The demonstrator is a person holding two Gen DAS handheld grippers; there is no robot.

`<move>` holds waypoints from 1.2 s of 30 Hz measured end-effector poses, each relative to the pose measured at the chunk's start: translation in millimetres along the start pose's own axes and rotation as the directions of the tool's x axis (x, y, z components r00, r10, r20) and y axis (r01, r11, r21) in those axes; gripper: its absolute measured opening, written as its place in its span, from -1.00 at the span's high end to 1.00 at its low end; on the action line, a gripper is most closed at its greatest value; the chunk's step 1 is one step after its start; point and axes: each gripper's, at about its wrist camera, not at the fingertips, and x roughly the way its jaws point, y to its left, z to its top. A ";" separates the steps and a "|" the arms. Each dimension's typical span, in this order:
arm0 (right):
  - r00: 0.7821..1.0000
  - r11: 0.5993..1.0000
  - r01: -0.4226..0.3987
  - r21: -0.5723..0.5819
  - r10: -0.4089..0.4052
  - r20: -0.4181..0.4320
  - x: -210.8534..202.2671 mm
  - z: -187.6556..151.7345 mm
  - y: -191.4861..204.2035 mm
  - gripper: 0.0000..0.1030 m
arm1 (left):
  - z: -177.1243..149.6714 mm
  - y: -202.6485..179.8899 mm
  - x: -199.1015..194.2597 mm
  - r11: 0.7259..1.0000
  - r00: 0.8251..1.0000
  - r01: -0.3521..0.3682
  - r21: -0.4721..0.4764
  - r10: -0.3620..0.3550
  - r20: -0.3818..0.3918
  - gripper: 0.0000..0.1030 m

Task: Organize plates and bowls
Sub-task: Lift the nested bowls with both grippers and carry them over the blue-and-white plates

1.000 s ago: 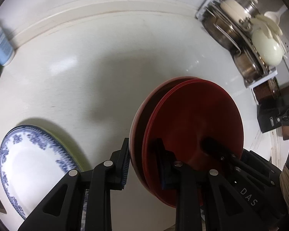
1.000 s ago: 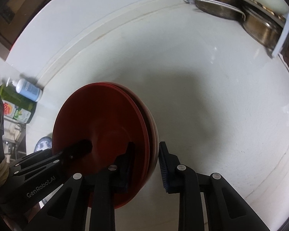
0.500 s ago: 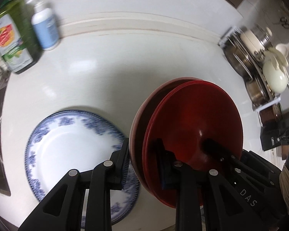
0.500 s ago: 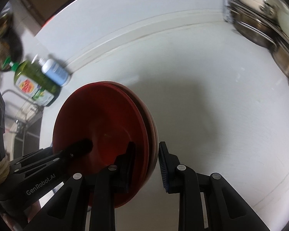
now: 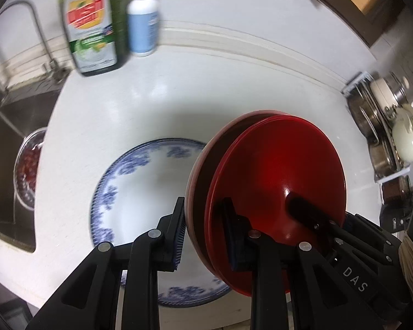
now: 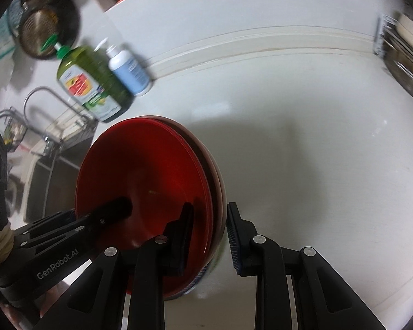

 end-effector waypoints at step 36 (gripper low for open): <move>0.979 0.998 -0.034 -0.045 0.024 -0.201 73.3 -15.0 47.6 0.49 | -20.5 61.3 36.3 0.991 0.993 -0.055 -0.119 0.042 -0.112 0.46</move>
